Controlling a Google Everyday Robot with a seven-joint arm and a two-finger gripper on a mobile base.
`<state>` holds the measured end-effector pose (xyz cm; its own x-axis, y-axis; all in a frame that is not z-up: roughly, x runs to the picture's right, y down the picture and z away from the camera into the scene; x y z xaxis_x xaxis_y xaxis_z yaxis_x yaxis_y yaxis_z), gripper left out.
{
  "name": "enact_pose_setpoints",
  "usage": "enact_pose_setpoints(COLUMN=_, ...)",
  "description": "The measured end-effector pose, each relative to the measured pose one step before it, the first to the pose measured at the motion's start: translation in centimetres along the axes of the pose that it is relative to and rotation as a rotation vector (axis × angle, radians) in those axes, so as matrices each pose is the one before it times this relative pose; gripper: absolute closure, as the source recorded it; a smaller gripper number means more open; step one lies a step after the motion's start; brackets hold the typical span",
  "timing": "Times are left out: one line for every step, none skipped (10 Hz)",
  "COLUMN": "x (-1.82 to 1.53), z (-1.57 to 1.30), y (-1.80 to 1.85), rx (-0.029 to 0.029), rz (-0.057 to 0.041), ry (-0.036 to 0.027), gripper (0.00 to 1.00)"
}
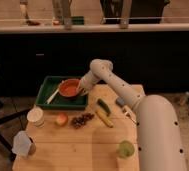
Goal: Stack bowls into tray
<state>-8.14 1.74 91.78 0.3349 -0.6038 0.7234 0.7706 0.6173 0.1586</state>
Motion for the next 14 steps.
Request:
enact_pose_setpoints(x=0.020, z=-0.026, y=0.027, rx=0.00018, rz=0.00067, ry=0.00035, gripper=0.92)
enact_pose_setpoints(x=0.020, z=-0.009, y=0.051, rx=-0.00027, rz=0.00056, ry=0.00023, gripper=0.84)
enact_pose_setpoints(x=-0.007, z=-0.001, y=-0.018, rx=0.00017, rz=-0.00017, ry=-0.00009, gripper=0.72)
enact_pose_setpoints(x=-0.006, z=0.013, y=-0.005, rx=-0.00007, rz=-0.00006, ry=-0.00015, gripper=0.61)
enact_pose_setpoints(x=0.000, z=0.000, y=0.003, rx=-0.00005, rz=-0.00004, ry=-0.00001, gripper=0.53)
enact_pose_setpoints(x=-0.007, z=0.008, y=-0.003, rx=0.00001, rz=-0.00004, ry=-0.00015, gripper=0.44)
enact_pose_setpoints(x=-0.019, z=0.092, y=0.053, rx=-0.00024, rz=0.00069, ry=-0.00130, gripper=0.32)
enact_pose_setpoints(x=-0.011, z=0.039, y=0.012, rx=-0.00052, rz=-0.00015, ry=-0.00036, gripper=0.25)
enact_pose_setpoints(x=-0.007, z=-0.025, y=-0.040, rx=0.00067, rz=-0.00018, ry=0.00008, gripper=0.20)
enact_pose_setpoints(x=-0.006, z=0.006, y=-0.033, rx=0.00069, rz=-0.00012, ry=-0.00002, gripper=0.20)
enact_pose_setpoints(x=-0.051, z=0.066, y=-0.061, rx=-0.00067, rz=-0.00124, ry=-0.00098, gripper=0.20)
enact_pose_setpoints(x=0.008, z=-0.021, y=-0.004, rx=0.00019, rz=0.00002, ry=0.00027, gripper=0.20)
enact_pose_setpoints(x=-0.050, z=0.033, y=-0.177, rx=0.00262, rz=-0.00109, ry=-0.00050, gripper=0.20)
enact_pose_setpoints(x=-0.057, z=0.054, y=-0.295, rx=0.00799, rz=0.00000, ry=-0.00071, gripper=0.20)
